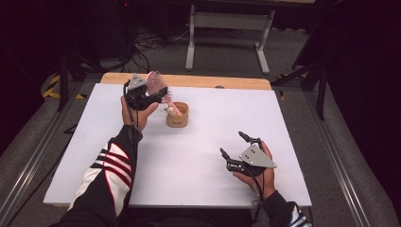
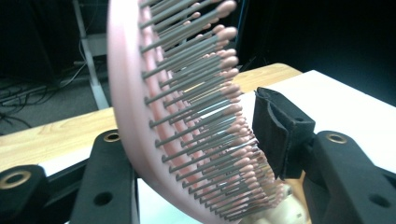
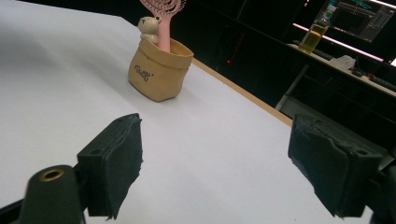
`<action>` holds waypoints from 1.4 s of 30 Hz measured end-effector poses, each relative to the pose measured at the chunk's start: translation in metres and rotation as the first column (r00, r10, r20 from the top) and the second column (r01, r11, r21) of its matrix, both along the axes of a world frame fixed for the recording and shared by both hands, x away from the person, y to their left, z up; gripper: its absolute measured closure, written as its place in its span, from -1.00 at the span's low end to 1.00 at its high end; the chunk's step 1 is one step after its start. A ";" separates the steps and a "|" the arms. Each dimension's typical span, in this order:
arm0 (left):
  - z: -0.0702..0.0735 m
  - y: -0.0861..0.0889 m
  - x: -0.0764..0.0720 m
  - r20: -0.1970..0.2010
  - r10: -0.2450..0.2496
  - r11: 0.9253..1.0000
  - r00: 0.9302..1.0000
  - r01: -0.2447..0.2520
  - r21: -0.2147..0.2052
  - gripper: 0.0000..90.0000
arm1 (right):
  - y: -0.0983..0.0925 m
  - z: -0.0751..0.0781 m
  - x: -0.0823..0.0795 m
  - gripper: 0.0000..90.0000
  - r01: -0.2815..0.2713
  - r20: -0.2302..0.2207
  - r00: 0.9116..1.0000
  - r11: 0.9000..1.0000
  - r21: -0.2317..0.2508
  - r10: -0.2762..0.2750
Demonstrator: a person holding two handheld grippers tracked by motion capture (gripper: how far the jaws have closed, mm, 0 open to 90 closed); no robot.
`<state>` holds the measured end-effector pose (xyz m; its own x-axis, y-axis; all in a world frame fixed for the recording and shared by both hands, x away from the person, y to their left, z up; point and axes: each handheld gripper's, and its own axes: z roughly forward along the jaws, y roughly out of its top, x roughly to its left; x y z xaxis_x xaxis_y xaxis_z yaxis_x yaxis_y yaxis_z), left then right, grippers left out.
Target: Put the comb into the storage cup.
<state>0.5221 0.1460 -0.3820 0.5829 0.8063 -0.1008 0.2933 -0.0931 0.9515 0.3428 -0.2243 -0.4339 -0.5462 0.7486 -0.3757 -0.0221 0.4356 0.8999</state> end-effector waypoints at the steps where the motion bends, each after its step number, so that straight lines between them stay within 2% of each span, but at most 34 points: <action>1: -0.002 0.004 0.001 -0.004 0.006 1.000 1.000 -0.006 -0.010 0.04 | 0.000 0.000 0.000 -0.59 -0.001 0.001 1.000 1.000 -0.005 0.001; 2: -0.002 0.004 0.001 -0.004 0.006 1.000 1.000 -0.006 -0.010 0.04 | 0.000 0.000 0.000 -0.59 -0.001 0.001 1.000 1.000 -0.004 0.001; 3: -0.004 0.006 0.003 -0.018 -0.003 1.000 1.000 0.002 -0.027 0.03 | 0.000 0.000 0.000 -0.58 -0.001 0.001 1.000 1.000 -0.003 0.001; 10: -0.008 0.010 0.004 -0.028 -0.002 0.999 1.000 0.001 -0.034 0.01 | 0.000 0.000 0.000 -0.58 0.005 0.000 1.000 1.000 -0.005 -0.005; 16: -0.009 0.011 0.003 -0.022 -0.002 1.000 1.000 0.002 -0.016 -0.02 | 0.001 -0.001 0.000 -0.58 0.000 0.000 1.000 1.000 -0.010 0.000; 18: -0.010 0.011 0.004 -0.035 0.004 1.000 0.999 -0.004 -0.010 -0.10 | 0.001 -0.002 0.000 -0.58 0.000 -0.002 1.000 1.000 -0.014 0.000; 21: -0.012 0.014 0.005 -0.038 -0.005 1.000 0.999 0.004 -0.027 -0.08 | 0.002 -0.002 0.000 -0.57 0.006 -0.001 1.000 1.000 -0.017 -0.006; 37: -0.012 0.015 0.003 -0.018 0.002 1.000 1.000 -0.002 -0.015 -0.10 | 0.003 -0.004 -0.001 -0.56 0.003 -0.005 1.000 1.000 -0.023 -0.003; 42: -0.009 0.015 0.002 -0.010 0.013 1.000 1.000 -0.013 0.008 -0.15 | 0.004 -0.004 -0.001 -0.56 0.000 -0.003 1.000 1.000 -0.027 0.000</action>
